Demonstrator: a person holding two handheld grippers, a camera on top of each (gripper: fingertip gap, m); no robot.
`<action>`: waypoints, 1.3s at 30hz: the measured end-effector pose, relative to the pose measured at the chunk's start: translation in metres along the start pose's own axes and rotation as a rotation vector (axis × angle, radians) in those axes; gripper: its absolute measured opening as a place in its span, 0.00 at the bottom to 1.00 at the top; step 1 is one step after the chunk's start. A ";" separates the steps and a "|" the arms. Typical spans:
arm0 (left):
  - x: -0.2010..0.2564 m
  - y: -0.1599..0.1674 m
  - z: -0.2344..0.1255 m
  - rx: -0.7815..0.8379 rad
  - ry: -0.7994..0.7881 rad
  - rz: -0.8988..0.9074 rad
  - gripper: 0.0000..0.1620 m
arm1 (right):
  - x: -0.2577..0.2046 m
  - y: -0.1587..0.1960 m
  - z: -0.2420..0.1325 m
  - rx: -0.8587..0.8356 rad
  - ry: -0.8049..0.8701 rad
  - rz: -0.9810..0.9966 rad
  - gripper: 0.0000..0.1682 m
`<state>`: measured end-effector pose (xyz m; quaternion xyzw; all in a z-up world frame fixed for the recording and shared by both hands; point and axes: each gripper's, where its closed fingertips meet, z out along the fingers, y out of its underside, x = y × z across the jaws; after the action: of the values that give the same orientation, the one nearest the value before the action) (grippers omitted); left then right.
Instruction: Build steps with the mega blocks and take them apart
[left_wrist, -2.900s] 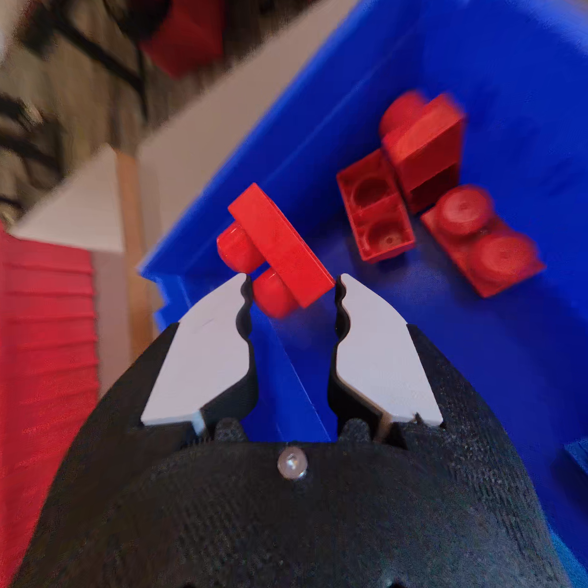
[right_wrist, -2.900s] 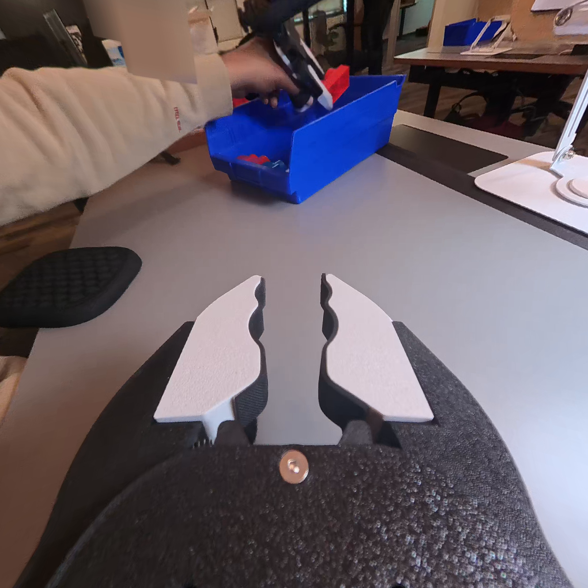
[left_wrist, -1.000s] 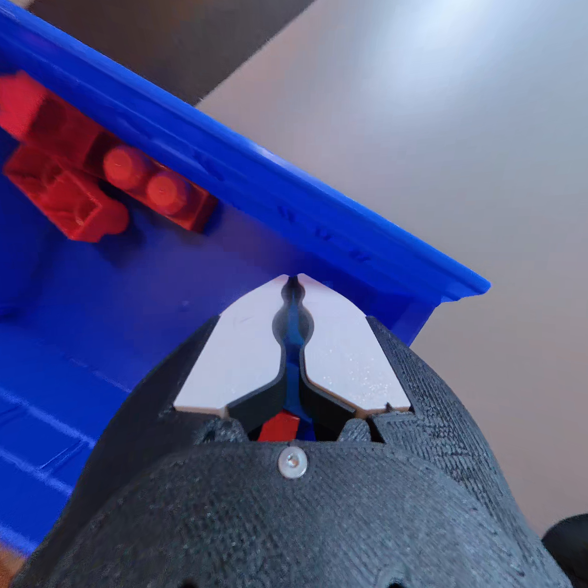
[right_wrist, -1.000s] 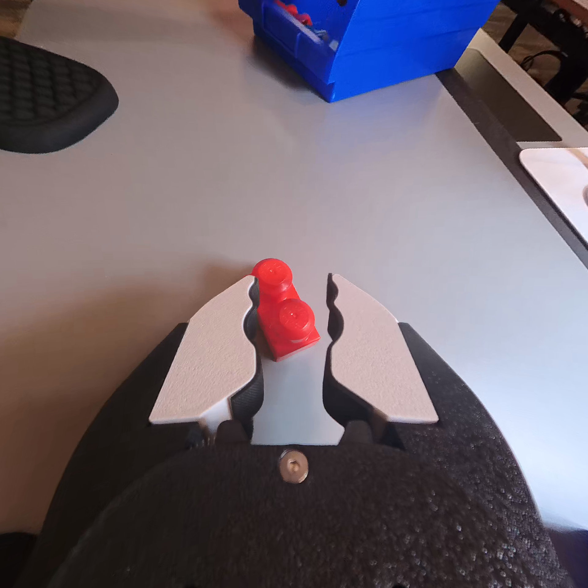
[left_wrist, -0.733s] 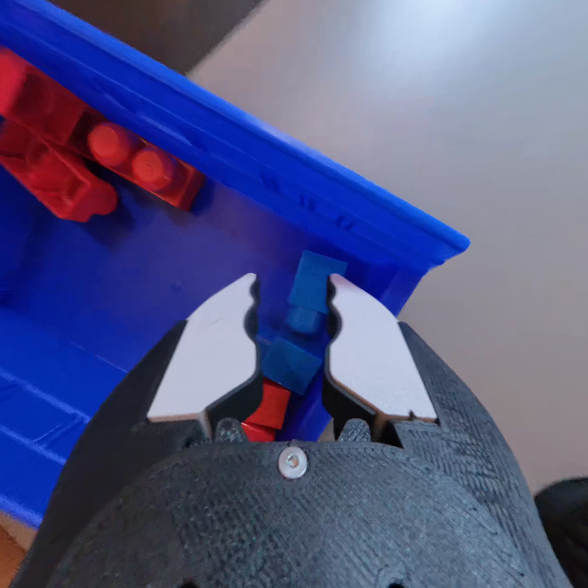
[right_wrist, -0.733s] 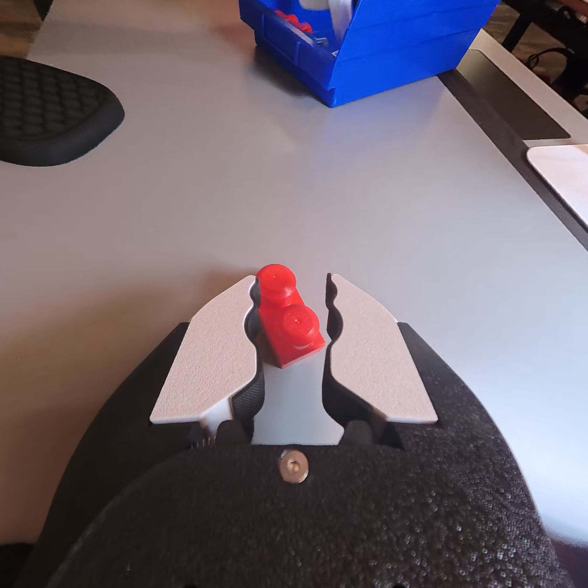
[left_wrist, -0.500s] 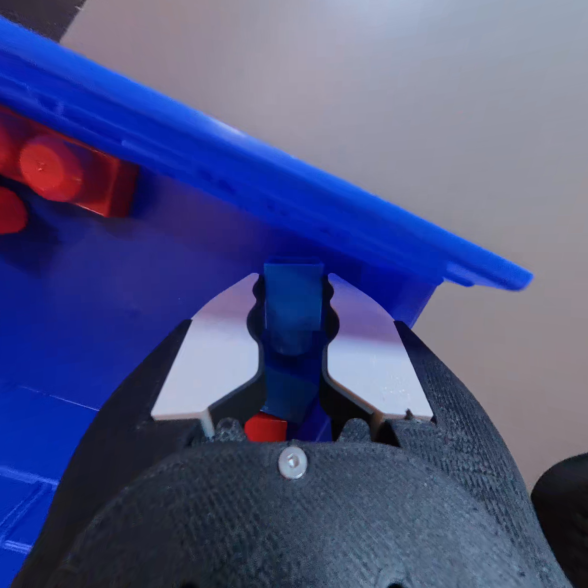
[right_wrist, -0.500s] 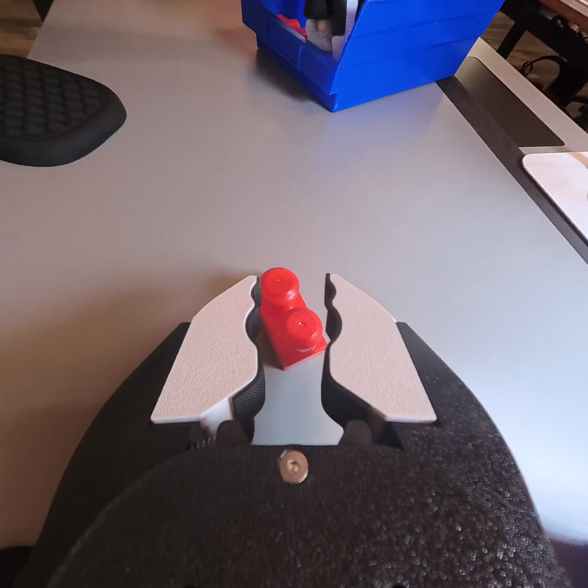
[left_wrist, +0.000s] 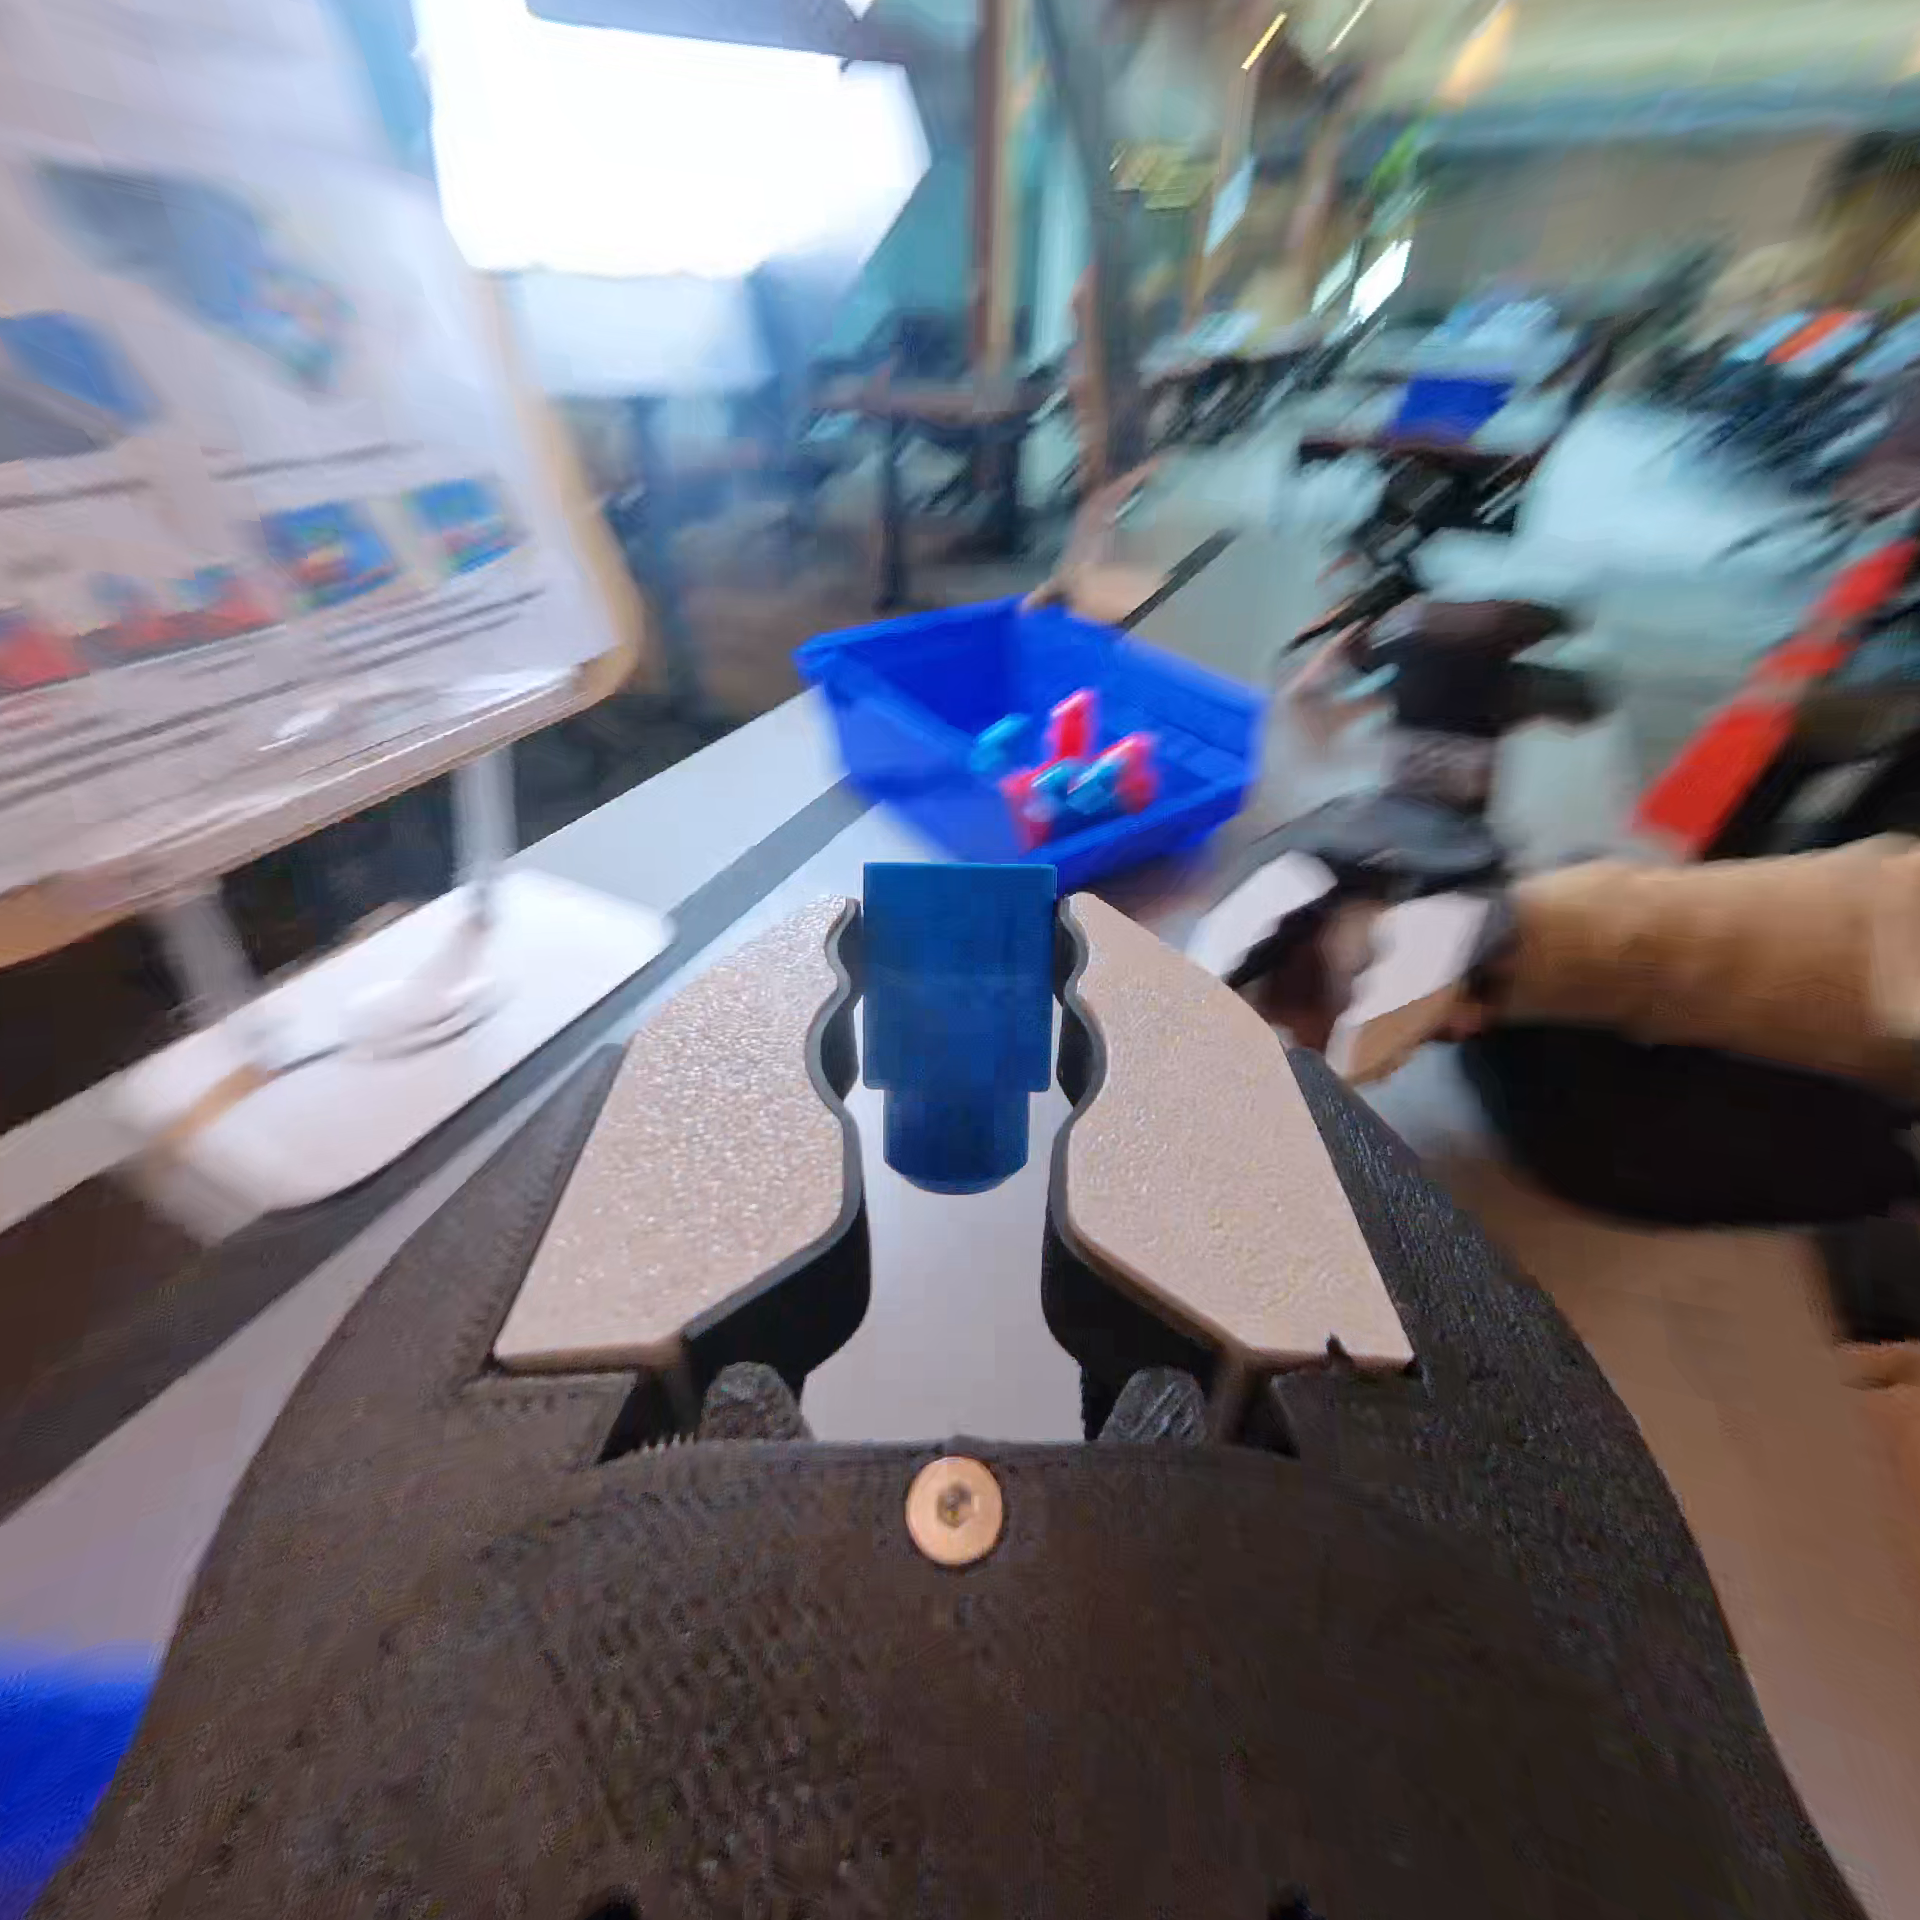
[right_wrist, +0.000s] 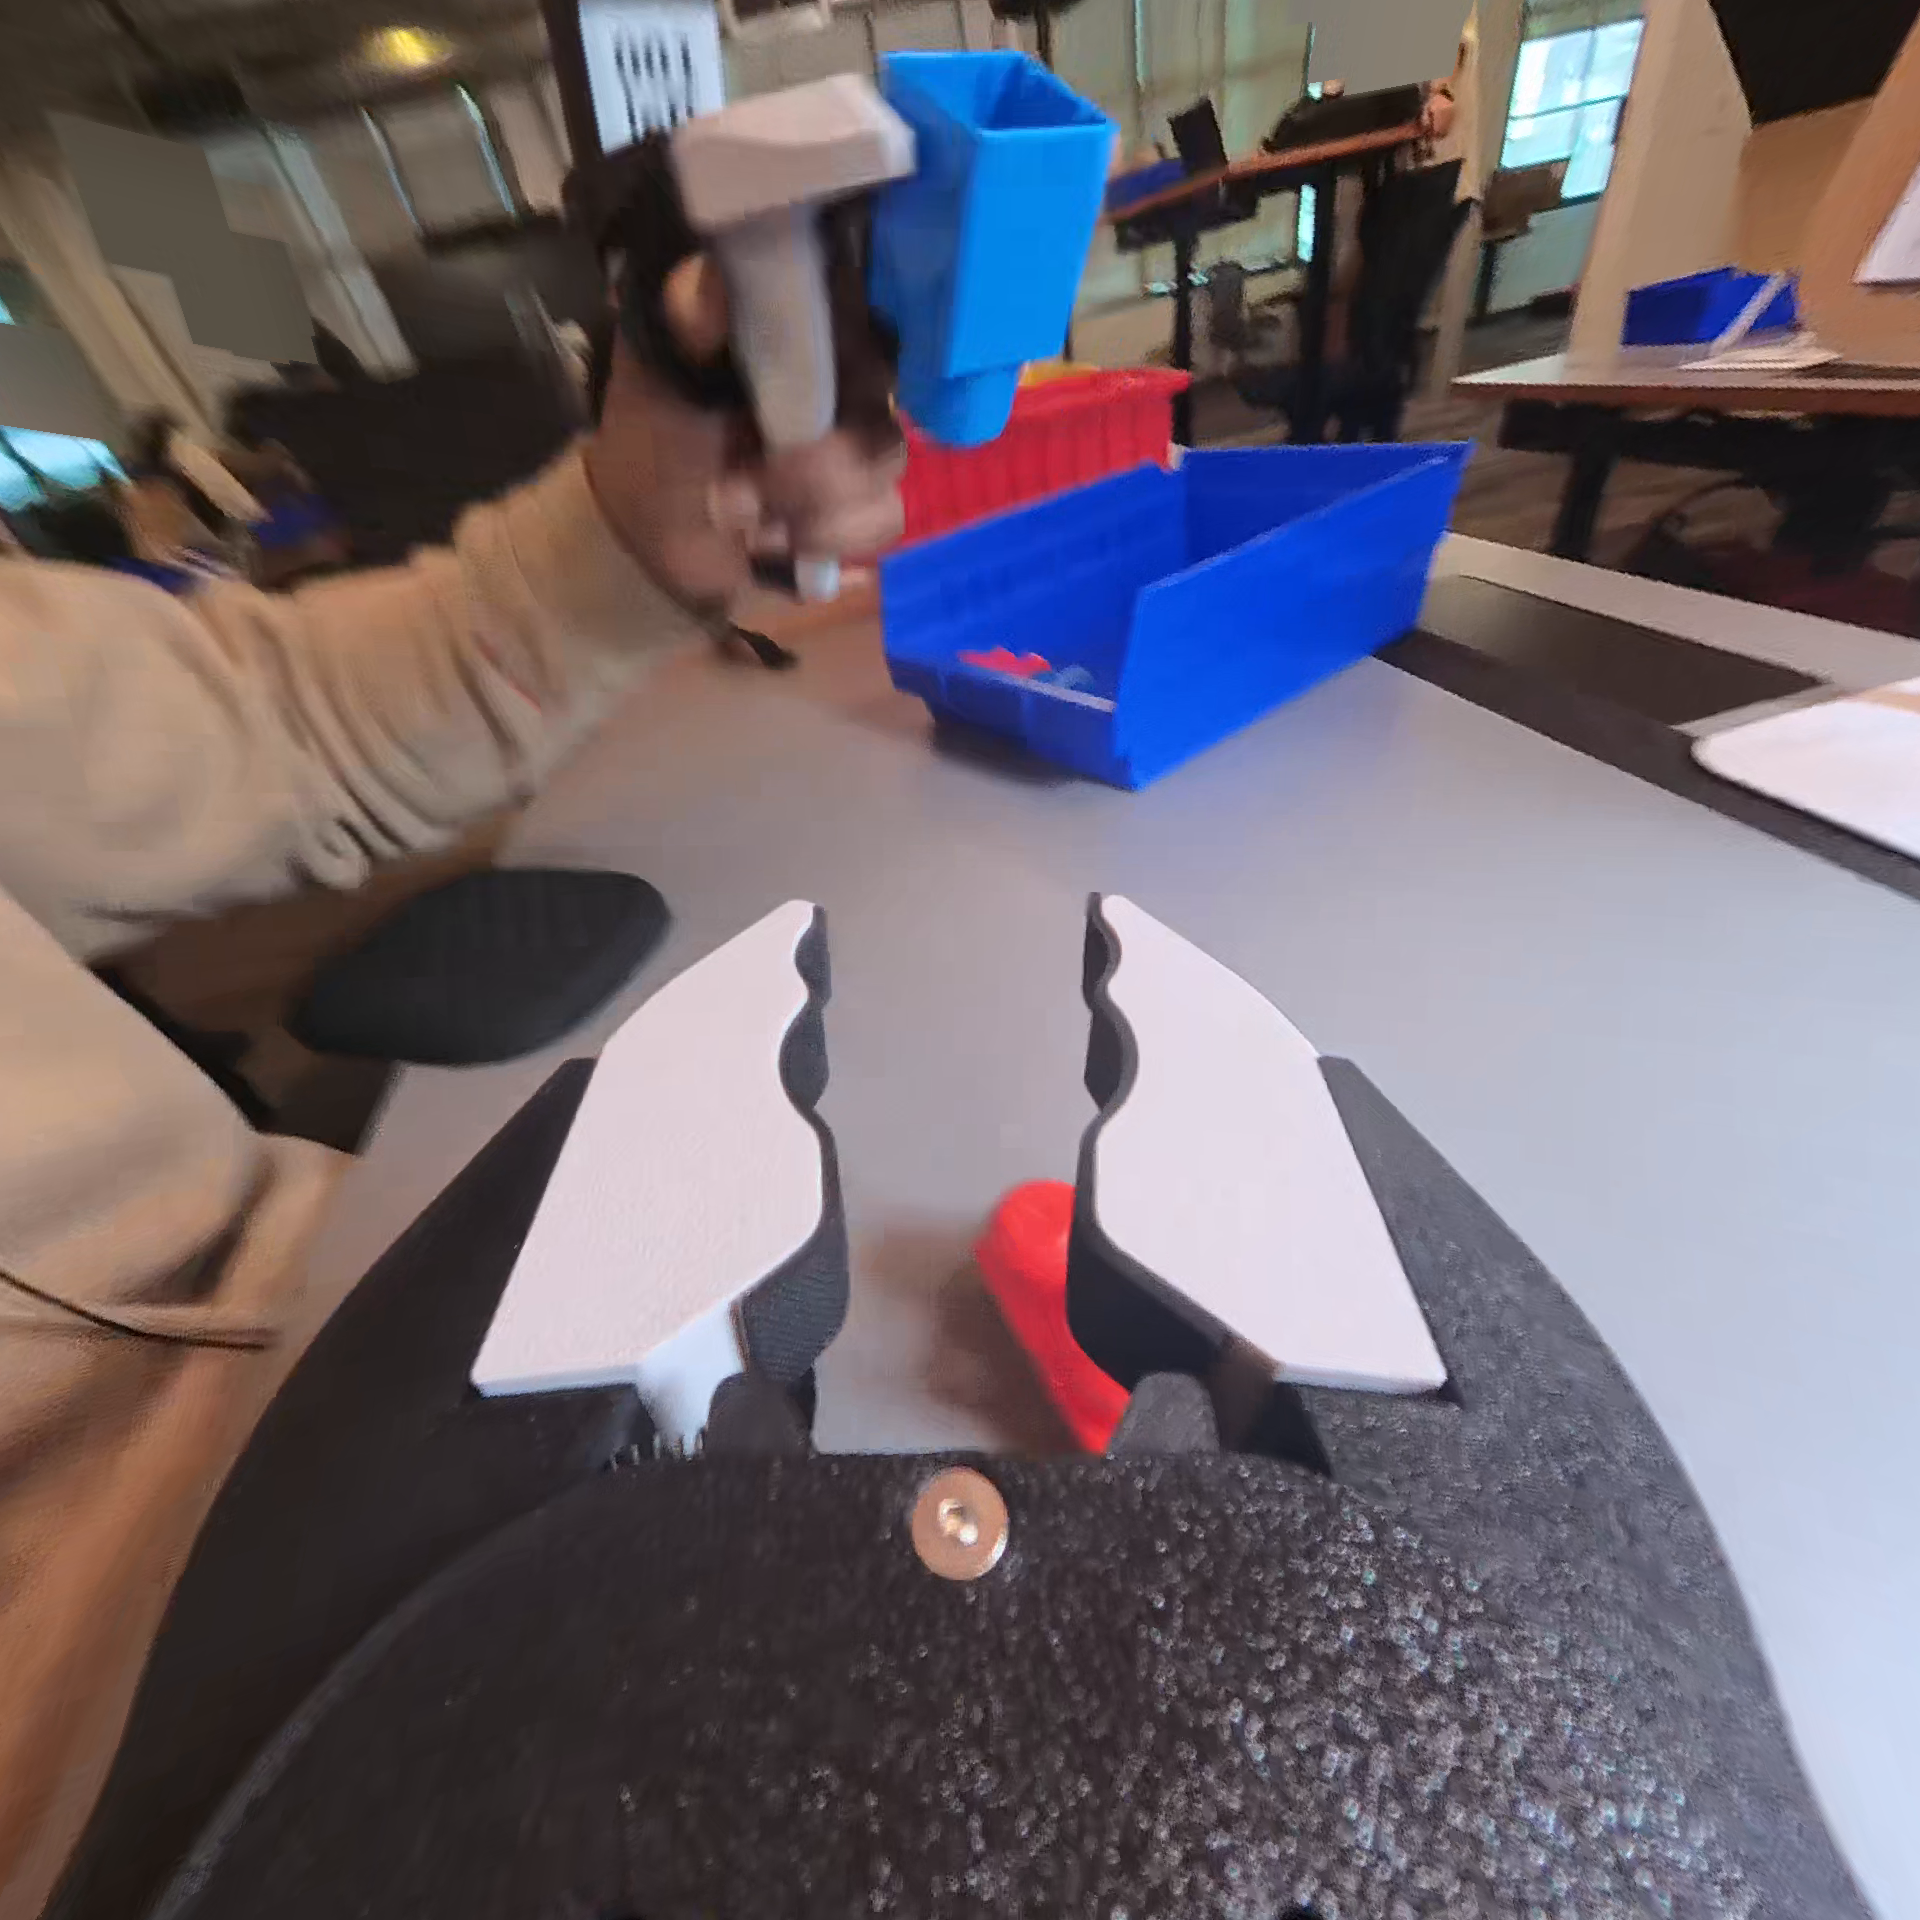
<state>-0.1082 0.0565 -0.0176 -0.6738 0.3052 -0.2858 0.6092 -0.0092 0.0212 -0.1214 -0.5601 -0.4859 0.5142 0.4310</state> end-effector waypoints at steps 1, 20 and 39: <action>0.034 -0.006 0.010 0.088 0.095 -0.051 0.22 | -0.009 -0.004 0.002 0.027 -0.039 0.045 0.31; 0.118 0.082 0.057 -0.039 0.371 0.003 0.17 | -0.018 -0.033 -0.028 0.197 -0.151 0.075 0.18; 0.102 0.141 0.057 -0.332 0.297 0.248 0.22 | -0.026 -0.014 -0.024 0.042 -0.126 -0.140 0.04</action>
<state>-0.0079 0.0058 -0.1620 -0.6726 0.5144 -0.2505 0.4693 0.0128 -0.0022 -0.1016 -0.4823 -0.5390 0.5270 0.4462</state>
